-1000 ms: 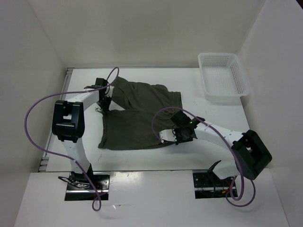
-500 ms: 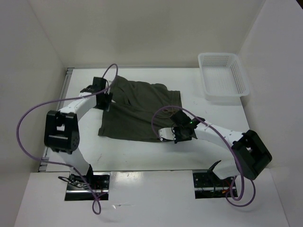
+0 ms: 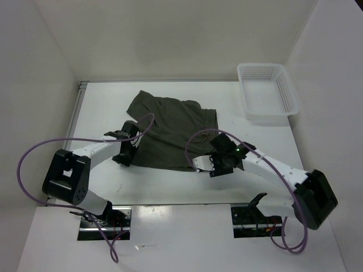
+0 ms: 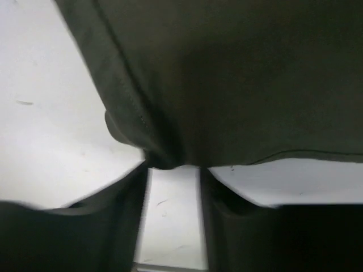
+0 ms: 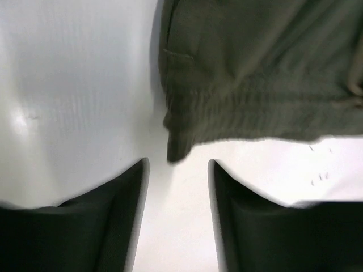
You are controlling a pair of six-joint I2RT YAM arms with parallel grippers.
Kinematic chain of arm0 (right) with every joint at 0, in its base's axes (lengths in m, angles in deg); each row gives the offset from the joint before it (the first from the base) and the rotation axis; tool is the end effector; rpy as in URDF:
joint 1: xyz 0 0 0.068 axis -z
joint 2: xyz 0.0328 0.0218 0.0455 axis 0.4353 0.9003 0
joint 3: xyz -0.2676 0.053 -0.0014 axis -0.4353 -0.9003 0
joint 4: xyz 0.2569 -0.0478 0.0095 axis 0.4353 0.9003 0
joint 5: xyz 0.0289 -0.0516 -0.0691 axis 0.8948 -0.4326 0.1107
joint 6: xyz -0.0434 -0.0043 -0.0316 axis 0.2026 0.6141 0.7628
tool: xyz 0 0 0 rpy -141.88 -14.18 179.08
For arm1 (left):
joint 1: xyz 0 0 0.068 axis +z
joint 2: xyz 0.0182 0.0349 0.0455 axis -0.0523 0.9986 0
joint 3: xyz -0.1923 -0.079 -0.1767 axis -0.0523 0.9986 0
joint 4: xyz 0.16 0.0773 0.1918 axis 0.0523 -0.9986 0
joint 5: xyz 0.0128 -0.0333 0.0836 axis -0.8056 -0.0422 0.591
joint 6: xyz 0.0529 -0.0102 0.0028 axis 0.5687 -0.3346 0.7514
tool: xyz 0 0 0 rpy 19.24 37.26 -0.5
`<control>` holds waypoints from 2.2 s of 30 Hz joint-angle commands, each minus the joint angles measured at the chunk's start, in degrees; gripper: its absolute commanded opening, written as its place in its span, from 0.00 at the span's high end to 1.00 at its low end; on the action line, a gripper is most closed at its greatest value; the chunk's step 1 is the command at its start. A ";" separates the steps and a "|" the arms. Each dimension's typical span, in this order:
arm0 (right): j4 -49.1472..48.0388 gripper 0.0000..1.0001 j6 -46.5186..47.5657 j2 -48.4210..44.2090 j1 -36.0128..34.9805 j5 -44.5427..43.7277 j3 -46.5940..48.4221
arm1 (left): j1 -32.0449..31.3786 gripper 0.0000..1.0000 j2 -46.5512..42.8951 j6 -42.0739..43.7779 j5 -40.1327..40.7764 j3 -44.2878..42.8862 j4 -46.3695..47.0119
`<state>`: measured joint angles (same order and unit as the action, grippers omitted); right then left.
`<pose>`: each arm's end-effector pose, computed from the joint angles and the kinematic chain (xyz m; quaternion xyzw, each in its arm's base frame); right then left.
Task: Fold and stack the shorts
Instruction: Flatten the shorts out
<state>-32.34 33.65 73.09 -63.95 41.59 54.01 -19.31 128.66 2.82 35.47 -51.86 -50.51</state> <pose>0.1724 0.1368 0.1891 -0.7775 0.6052 -0.0263 0.1689 0.2514 -0.0645 0.1573 0.1205 0.9749 0.1002 0.1581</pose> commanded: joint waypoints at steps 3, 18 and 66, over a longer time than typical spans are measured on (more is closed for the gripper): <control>0.30 0.23 4.91 -18.78 -0.26 4.43 -2.82 | -1.26 0.86 1.95 0.16 -1.03 3.93 -2.40; -11.40 0.55 -25.06 0.85 -0.78 13.67 10.64 | 1.20 0.86 -6.50 0.16 -14.15 -8.22 -32.75; -25.46 0.53 -70.15 59.13 22.86 -4.79 62.65 | 12.18 0.68 31.93 0.16 -10.88 -51.21 2.85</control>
<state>-58.59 -35.71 131.17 -41.29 38.15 113.13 -7.90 168.25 2.74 21.54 -106.40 -47.45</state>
